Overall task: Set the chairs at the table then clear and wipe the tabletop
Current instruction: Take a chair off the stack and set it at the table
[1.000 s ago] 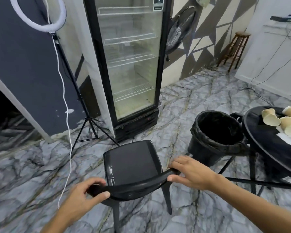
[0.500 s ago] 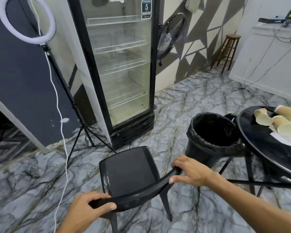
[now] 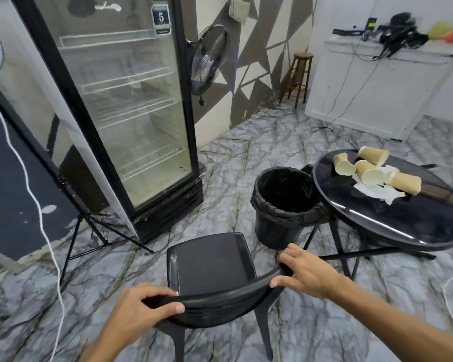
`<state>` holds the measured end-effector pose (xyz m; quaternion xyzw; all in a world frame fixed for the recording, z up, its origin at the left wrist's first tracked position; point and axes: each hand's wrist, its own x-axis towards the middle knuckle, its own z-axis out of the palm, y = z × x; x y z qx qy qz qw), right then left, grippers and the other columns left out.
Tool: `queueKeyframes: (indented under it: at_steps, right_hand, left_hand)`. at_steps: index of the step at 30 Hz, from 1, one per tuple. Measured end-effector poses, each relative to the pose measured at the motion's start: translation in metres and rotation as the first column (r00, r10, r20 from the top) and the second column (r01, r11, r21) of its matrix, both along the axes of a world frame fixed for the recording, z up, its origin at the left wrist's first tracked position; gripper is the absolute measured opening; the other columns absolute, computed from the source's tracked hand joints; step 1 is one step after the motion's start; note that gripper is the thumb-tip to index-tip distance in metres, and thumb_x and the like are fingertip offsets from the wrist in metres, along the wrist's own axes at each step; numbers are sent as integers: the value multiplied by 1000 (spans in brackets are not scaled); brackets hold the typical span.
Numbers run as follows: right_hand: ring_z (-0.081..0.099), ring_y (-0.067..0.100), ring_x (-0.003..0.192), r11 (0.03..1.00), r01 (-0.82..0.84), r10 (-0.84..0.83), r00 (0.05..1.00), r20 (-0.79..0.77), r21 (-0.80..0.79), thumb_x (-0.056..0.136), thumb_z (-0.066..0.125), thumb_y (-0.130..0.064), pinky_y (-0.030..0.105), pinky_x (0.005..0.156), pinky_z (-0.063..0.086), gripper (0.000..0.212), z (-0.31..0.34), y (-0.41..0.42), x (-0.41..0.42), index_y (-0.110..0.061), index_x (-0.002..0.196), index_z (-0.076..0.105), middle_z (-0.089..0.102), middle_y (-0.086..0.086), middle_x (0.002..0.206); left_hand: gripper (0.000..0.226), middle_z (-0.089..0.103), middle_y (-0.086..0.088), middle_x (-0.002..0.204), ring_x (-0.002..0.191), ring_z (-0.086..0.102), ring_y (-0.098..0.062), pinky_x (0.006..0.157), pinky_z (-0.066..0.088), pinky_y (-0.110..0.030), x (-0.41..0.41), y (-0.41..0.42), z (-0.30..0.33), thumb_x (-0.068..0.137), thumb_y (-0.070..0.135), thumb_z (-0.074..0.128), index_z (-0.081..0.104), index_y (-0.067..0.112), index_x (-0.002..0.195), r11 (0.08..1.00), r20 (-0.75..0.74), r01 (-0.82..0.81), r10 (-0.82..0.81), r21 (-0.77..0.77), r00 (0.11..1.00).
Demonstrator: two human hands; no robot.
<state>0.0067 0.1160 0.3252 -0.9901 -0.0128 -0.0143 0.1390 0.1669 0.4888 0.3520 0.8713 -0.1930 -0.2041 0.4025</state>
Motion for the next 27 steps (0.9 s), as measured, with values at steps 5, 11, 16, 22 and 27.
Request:
queueKeyframes:
  at_steps: [5,11,16,22,27]
  right_hand:
    - [39,10,87,990,140,-140,990,2,-14,82,28,-89,19,77,32,84,1,-21,-69,-12,93,58,50,-5,88]
    - [37,10,87,945,325,-326,945,-20,-34,82,25,-90,19,75,34,82,2,-37,-147,-13,90,54,49,-6,87]
    - [32,7,84,893,448,-448,894,15,-48,83,29,-88,20,75,27,79,-7,-45,-209,-13,89,54,43,-8,86]
    - [24,0,82,818,576,-572,814,100,-6,86,42,-82,18,73,25,67,-16,-49,-262,-16,79,50,43,-10,83]
    - [26,1,80,730,683,-676,729,107,-39,85,38,-84,10,62,28,66,-18,-41,-286,-20,87,53,40,-14,83]
  left_hand:
    - [50,76,9,77,76,67,2,71,49,-16,-12,-49,4,36,83,78,78,51,74,980,20,197,-198,36,980]
    - [50,74,26,77,81,66,10,69,44,-4,-29,-116,5,34,84,77,78,51,72,924,3,382,-382,27,924]
    - [59,73,29,77,81,67,8,69,48,-9,-48,-169,-1,30,90,71,78,50,73,853,20,520,-521,39,853]
    - [43,75,15,79,80,67,4,67,47,-12,-67,-220,-7,43,76,83,79,50,77,753,-4,655,-656,63,755]
    - [51,74,12,83,82,65,1,74,50,-18,-71,-253,-16,39,85,77,76,55,80,694,40,717,-719,57,693]
